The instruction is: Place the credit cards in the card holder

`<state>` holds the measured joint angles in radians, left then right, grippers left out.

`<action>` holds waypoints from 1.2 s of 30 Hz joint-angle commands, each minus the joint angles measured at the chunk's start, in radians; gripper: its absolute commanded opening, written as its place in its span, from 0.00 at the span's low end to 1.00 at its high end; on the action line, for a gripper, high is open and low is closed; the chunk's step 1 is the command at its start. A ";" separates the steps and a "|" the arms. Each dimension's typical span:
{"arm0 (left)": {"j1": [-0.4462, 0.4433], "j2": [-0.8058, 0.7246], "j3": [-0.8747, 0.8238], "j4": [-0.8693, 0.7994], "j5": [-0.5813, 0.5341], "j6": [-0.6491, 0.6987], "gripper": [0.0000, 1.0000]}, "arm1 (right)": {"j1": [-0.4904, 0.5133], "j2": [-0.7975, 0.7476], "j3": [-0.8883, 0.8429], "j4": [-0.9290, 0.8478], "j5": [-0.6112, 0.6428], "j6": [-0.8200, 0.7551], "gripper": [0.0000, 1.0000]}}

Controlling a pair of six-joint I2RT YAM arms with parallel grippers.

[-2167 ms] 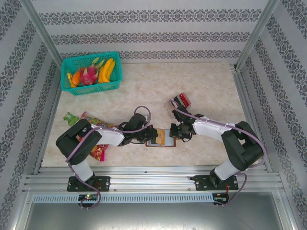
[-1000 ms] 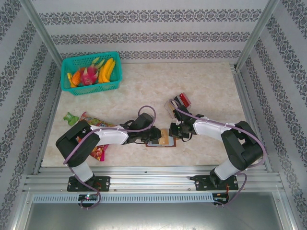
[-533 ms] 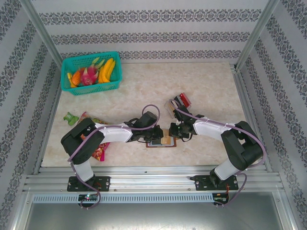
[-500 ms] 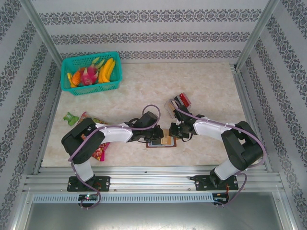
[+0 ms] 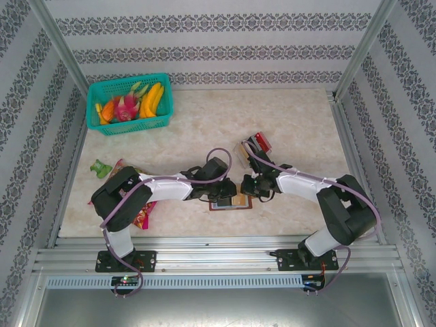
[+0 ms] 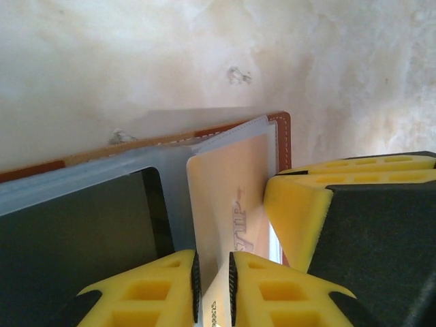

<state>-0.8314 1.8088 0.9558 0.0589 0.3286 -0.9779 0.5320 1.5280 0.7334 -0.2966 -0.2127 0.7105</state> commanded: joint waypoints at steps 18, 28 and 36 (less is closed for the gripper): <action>0.030 -0.191 -0.049 -0.257 -0.229 0.007 0.27 | 0.112 -0.085 0.065 -0.025 0.026 -0.052 0.14; 0.034 -0.127 -0.049 -0.236 -0.201 -0.019 0.26 | 0.182 0.041 0.143 -0.049 0.047 -0.011 0.08; 0.035 -0.054 -0.034 -0.235 -0.186 -0.035 0.26 | 0.200 0.091 0.158 -0.101 0.061 -0.016 0.08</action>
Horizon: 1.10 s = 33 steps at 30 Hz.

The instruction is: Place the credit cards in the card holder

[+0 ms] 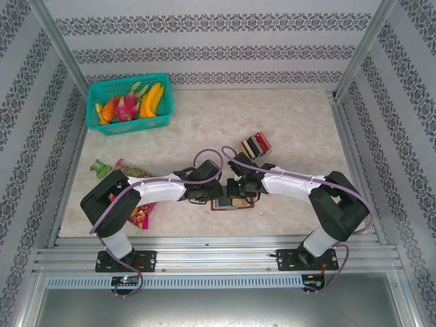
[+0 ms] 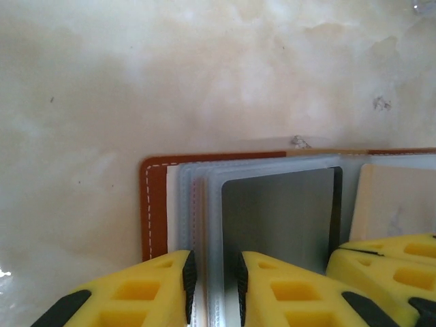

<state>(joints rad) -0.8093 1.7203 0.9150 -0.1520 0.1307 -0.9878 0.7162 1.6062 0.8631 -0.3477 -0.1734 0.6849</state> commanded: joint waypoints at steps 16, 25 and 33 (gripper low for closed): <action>0.015 0.062 -0.006 -0.045 -0.007 -0.030 0.18 | 0.018 -0.023 0.065 -0.235 0.162 -0.107 0.08; 0.012 -0.073 0.027 -0.021 0.009 0.057 0.28 | -0.028 -0.256 0.059 -0.301 0.287 -0.054 0.33; 0.056 -0.142 -0.002 -0.062 -0.003 0.058 0.48 | -0.178 -0.335 -0.068 -0.274 0.147 -0.051 0.59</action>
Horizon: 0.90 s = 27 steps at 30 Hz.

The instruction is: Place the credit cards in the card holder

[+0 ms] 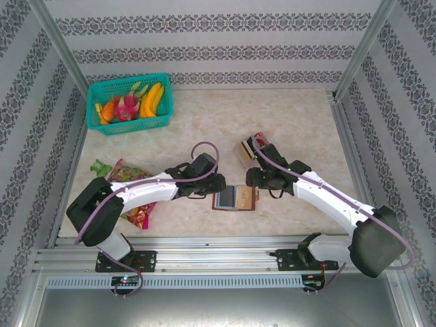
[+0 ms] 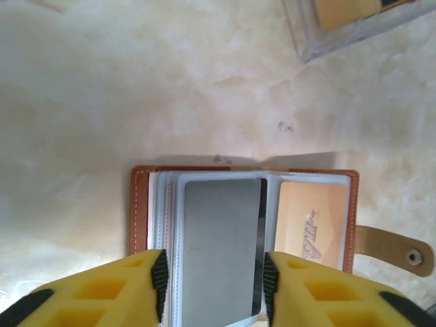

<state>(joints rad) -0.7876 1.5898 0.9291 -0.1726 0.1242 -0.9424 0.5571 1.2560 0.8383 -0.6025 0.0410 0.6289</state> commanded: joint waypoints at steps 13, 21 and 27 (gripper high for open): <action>0.100 0.066 -0.081 0.146 0.227 -0.030 0.58 | -0.015 0.157 -0.074 0.076 -0.162 0.032 0.55; 0.100 0.117 -0.055 0.151 0.264 -0.025 0.58 | 0.001 0.253 -0.076 0.067 -0.132 0.007 0.39; 0.100 0.137 -0.054 0.156 0.276 -0.030 0.58 | 0.009 0.286 -0.080 0.073 -0.111 0.001 0.26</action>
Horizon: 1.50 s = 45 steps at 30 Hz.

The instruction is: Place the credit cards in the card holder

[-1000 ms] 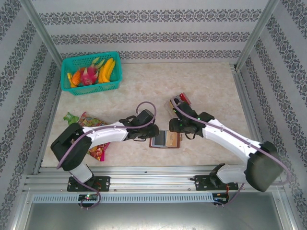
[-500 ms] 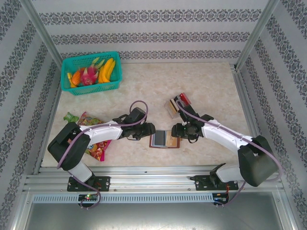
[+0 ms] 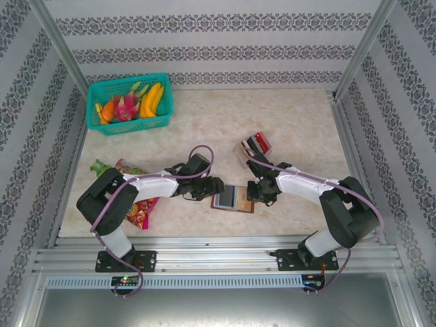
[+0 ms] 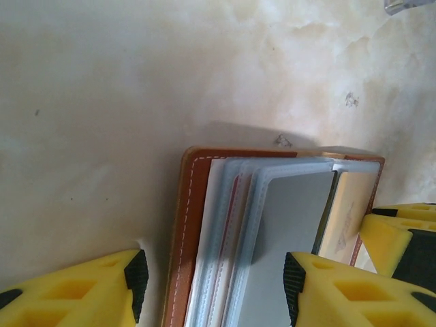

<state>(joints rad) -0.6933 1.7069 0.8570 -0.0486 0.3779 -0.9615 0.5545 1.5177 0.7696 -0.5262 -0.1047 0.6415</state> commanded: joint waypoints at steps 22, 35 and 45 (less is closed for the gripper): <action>-0.060 0.007 0.169 0.075 0.187 0.050 0.41 | -0.008 -0.027 -0.034 0.082 -0.037 0.027 0.27; -0.112 0.221 0.245 0.167 0.234 -0.035 0.38 | -0.101 -0.209 -0.146 0.106 -0.059 0.083 0.28; -0.117 0.076 0.257 0.057 0.108 0.054 0.40 | -0.128 -0.257 -0.185 0.165 -0.145 0.090 0.31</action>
<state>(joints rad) -0.7971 1.8755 1.1053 0.0757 0.5735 -0.9638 0.4335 1.2701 0.5961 -0.3992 -0.2020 0.7132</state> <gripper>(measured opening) 0.405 0.307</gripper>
